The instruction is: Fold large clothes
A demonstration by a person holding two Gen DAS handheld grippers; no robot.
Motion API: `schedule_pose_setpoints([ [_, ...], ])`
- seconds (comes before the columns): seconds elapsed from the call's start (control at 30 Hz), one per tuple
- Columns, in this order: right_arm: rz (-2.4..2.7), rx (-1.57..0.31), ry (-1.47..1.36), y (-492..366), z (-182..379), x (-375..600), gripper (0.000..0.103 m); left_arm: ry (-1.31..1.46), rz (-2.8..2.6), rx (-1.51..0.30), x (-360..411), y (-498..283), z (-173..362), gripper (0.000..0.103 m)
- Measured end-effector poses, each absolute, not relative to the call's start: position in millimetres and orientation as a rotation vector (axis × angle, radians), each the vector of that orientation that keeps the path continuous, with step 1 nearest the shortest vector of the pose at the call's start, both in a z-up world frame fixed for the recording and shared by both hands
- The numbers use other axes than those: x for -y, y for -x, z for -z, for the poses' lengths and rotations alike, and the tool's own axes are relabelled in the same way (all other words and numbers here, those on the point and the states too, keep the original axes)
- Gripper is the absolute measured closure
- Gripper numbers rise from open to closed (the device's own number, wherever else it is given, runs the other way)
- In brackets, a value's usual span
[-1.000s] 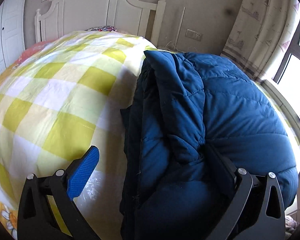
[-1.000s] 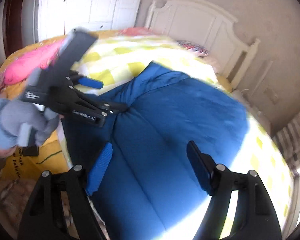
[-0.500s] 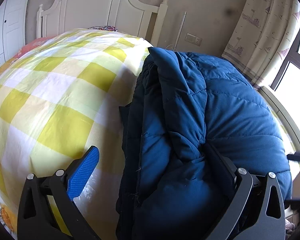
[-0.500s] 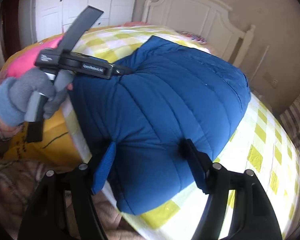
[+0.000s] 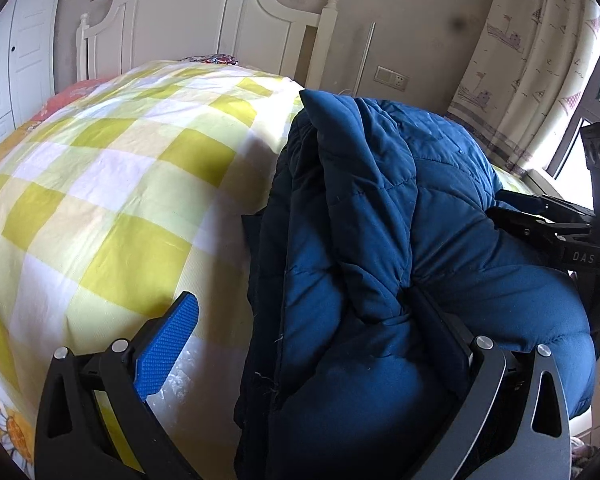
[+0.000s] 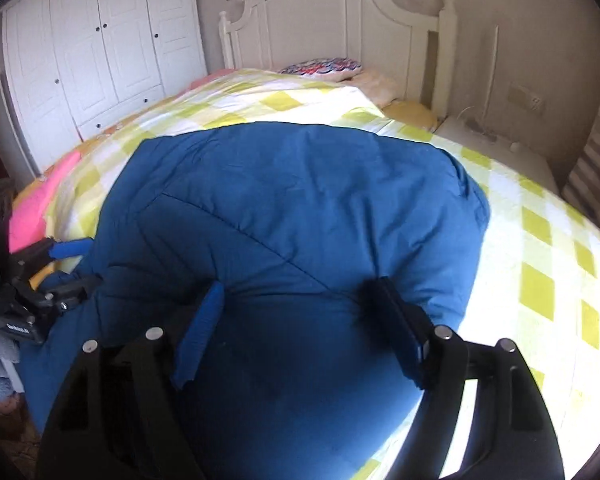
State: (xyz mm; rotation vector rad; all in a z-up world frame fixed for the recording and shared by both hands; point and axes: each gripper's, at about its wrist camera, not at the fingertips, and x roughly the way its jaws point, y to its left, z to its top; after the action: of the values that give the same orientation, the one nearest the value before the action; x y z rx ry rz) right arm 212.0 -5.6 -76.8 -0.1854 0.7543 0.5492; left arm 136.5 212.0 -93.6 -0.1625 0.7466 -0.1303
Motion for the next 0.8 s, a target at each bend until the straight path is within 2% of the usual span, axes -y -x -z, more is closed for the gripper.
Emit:
schedule_pose_setpoints([
  [0.07, -0.519, -0.758, 0.148, -214, 73, 3, 0.027, 0.165, 0.129, -0.745, -213, -136, 94, 0.004],
  [0.1, -0.513, -0.763, 0.126, -211, 68, 5, 0.022, 0.165, 0.128, -0.744, -213, -135, 94, 0.004],
  [0.13, -0.512, -0.766, 0.106, -204, 66, 8, 0.009, 0.166, 0.127, -0.741, -214, -134, 94, 0.004],
  [0.17, -0.525, -0.781, 0.071, -196, 65, 11, 0.002, 0.167, 0.127, -0.739, -214, -133, 94, 0.004],
  [0.3, -0.566, -0.881, -0.111, -149, 68, 52, 0.002, 0.16, 0.123, -0.733, -213, -131, 93, 0.004],
  [0.47, -0.635, -1.014, -0.393, -137, 101, 83, 0.002, 0.222, 0.153, -0.772, -218, -132, 91, 0.004],
  [0.67, -0.681, -1.055, -0.398, -150, 116, 62, 0.002, 0.46, 0.368, -1.023, -257, -164, 90, 0.004],
  [0.8, -0.689, -1.054, -0.405, -154, 121, 59, 0.002, 0.42, 0.449, -1.119, -254, -194, 96, 0.004],
])
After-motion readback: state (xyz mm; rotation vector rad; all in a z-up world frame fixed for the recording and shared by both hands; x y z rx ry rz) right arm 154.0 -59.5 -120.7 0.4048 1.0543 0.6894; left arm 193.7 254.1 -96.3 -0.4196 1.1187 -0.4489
